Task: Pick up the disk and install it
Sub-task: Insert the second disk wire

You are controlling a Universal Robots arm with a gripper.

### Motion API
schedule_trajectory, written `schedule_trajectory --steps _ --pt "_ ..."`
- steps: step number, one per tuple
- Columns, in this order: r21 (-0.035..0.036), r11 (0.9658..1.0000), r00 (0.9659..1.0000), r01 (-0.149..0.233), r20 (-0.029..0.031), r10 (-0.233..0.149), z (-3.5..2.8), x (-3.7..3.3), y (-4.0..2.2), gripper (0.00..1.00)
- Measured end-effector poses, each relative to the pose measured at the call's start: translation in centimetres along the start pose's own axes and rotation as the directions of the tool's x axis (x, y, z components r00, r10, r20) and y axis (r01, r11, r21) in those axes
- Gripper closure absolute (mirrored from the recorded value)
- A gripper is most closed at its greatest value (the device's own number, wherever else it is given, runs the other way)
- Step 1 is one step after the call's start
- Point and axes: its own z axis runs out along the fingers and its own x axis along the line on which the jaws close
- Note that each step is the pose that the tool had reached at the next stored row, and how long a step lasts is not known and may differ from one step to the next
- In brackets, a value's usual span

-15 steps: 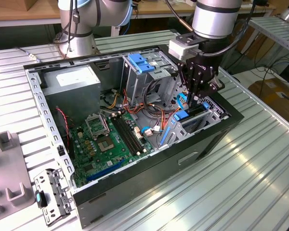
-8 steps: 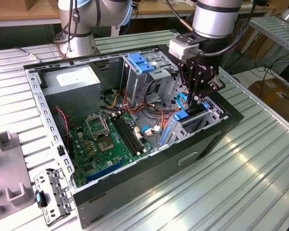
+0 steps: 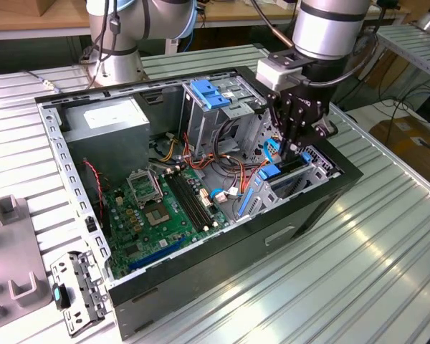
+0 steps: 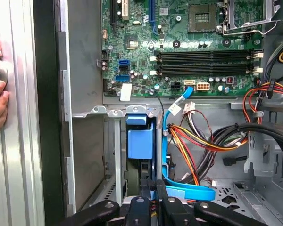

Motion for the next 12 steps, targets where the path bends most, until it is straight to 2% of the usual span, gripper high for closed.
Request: schedule_trajectory --steps 3,4,7,8,9,10,11,12 --pt "-0.0008 1.0000 1.0000 -0.001 0.0085 0.001 -0.24 0.10 -0.02 0.84" --pt "-0.0012 1.0000 0.9999 -0.001 0.0136 0.001 -0.25 0.18 -0.03 0.84" --pt "-0.0018 1.0000 0.9998 -0.004 0.0209 0.004 -0.18 0.72 -0.04 0.84" --pt "-0.0020 1.0000 0.9997 -0.005 0.0260 0.005 -0.16 0.86 -0.04 0.84" --pt "-0.0022 1.0000 0.9994 -0.005 0.0335 0.005 -0.14 0.96 -0.04 0.84" --pt "-0.0029 1.0000 0.9988 -0.007 0.0491 0.007 -0.12 1.14 -0.05 0.84" --pt "-0.0032 1.0000 0.9984 -0.008 0.0560 0.008 -0.10 1.25 -0.06 0.84" --pt "-0.0032 1.0000 0.9984 -0.008 0.0561 0.008 -0.10 1.25 -0.09 0.84"
